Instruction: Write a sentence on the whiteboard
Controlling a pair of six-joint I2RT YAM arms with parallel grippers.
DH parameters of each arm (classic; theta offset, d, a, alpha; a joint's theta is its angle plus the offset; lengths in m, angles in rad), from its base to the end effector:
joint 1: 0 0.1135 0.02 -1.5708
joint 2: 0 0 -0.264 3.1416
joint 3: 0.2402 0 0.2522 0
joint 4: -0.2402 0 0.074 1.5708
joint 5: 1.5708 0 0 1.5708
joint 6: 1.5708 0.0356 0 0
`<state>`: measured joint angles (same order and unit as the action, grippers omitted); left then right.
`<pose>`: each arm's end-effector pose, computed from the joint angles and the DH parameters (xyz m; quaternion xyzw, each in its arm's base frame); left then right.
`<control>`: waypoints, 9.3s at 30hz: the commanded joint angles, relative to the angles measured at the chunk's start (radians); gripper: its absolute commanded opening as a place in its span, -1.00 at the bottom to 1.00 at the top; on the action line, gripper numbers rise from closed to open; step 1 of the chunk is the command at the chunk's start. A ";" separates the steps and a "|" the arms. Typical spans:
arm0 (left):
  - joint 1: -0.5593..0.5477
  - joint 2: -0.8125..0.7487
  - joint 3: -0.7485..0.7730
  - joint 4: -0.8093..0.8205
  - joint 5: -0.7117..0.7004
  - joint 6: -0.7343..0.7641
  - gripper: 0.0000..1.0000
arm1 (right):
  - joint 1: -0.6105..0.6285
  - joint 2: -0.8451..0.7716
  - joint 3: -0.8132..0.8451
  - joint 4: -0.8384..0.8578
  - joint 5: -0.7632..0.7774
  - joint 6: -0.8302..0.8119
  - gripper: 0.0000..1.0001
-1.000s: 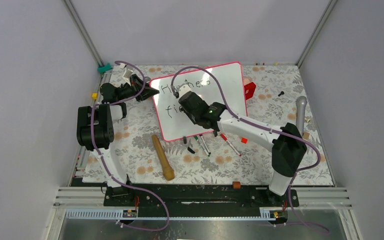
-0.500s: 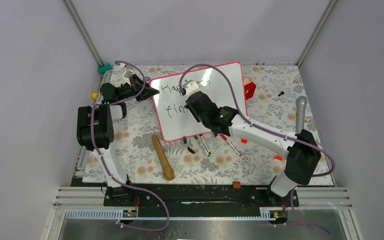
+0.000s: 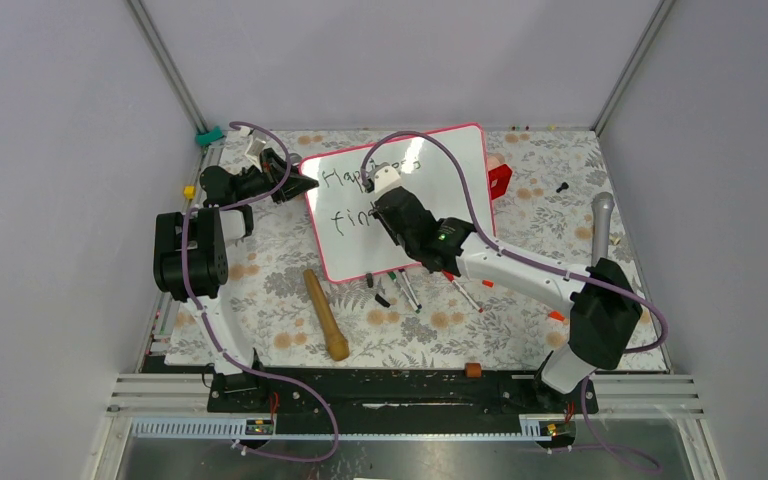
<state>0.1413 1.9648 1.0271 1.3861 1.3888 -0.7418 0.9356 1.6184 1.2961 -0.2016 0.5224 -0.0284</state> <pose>0.3882 0.0199 0.2302 0.3150 0.6013 -0.5177 0.5207 0.2366 0.2911 0.3041 -0.2735 0.8012 0.0106 0.5321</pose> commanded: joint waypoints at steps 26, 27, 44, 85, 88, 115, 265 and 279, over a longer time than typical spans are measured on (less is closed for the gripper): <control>-0.023 -0.033 -0.092 0.083 0.265 0.217 -1.00 | -0.008 -0.042 -0.036 0.086 0.011 0.022 -1.00; -0.022 -0.033 -0.094 0.083 0.265 0.219 -1.00 | -0.008 -0.039 -0.036 0.087 0.009 0.021 -1.00; -0.022 -0.035 -0.098 0.083 0.264 0.224 -1.00 | -0.032 0.082 0.149 -0.108 -0.105 0.079 -1.00; -0.021 -0.039 -0.103 0.083 0.265 0.228 -1.00 | -0.037 0.187 0.231 -0.109 0.018 0.047 -1.00; -0.022 -0.036 -0.101 0.083 0.265 0.227 -1.00 | -0.037 0.197 0.236 -0.110 0.016 0.048 -1.00; -0.021 -0.038 -0.102 0.083 0.266 0.226 -1.00 | -0.037 0.152 0.173 -0.123 -0.081 0.033 -1.00; -0.022 -0.037 -0.099 0.083 0.266 0.222 -1.00 | -0.154 0.202 0.330 -0.246 -0.024 0.034 -1.00; -0.022 -0.032 -0.094 0.083 0.265 0.217 -1.00 | -0.154 0.156 0.216 -0.251 -0.072 0.058 -1.00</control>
<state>0.1471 1.9182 0.9661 1.3888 1.3640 -0.6819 0.7982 1.7866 1.5536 -0.4770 0.4614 0.0139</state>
